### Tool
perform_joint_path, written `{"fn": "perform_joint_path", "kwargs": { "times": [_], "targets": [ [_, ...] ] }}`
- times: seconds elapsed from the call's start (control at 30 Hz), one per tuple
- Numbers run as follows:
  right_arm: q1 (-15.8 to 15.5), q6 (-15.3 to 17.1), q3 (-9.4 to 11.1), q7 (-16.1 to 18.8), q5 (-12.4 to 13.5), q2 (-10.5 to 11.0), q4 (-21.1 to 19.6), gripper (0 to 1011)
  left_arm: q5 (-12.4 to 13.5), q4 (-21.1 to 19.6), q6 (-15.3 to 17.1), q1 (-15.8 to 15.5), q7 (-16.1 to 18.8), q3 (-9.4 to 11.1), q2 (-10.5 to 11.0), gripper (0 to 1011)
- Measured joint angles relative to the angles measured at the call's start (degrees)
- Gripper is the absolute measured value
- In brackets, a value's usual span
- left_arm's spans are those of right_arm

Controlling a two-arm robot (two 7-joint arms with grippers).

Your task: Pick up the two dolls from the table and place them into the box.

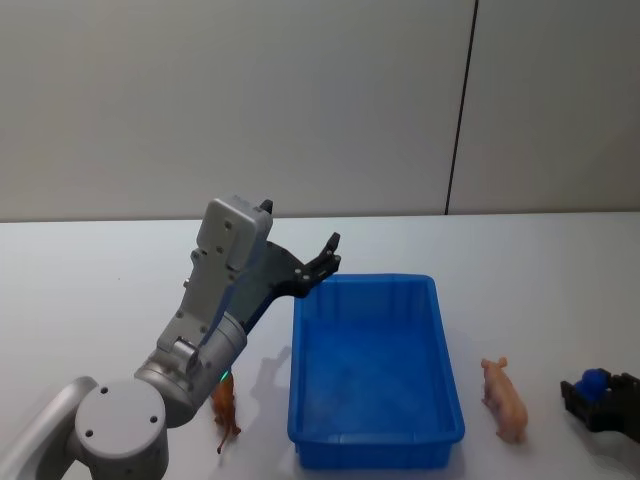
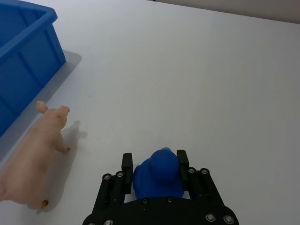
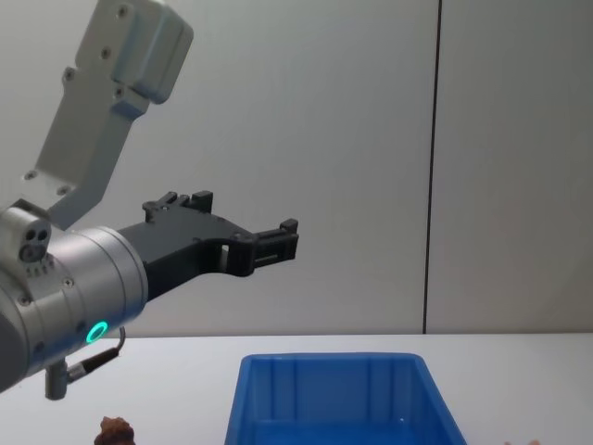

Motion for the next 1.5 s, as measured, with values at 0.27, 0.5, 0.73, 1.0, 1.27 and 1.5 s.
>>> {"fn": "perform_joint_path", "kwargs": {
  "times": [0.27, 0.5, 0.73, 1.0, 1.27, 1.5],
  "targets": [
    [-0.3, -0.8, 0.2, -0.4, 0.4, 0.0, -0.3, 439, 0.0, 0.0, 0.0, 0.0, 0.0, 0.0, 0.0, 1001],
    [-0.4, -3.3, 0.4, -0.7, 1.1, -0.1, -1.2, 394, 0.0, 0.0, 0.0, 0.0, 0.0, 0.0, 0.0, 1001],
    [0.2, -6.4, 0.3, -0.4, 2.0, -0.7, -2.9, 349, 0.0, 0.0, 0.0, 0.0, 0.0, 0.0, 0.0, 1001],
    [2.3, -8.2, -0.4, 1.9, 2.6, -2.2, -4.4, 298, 0.0, 0.0, 0.0, 0.0, 0.0, 0.0, 0.0, 1001],
    [5.5, -8.6, -2.2, 5.7, 2.7, -4.8, -4.9, 247, 0.0, 0.0, 0.0, 0.0, 0.0, 0.0, 0.0, 1001],
    [8.3, -8.2, -4.3, 9.0, 2.3, -7.7, -3.8, 210, 0.0, 0.0, 0.0, 0.0, 0.0, 0.0, 0.0, 1001]
  ]
}}
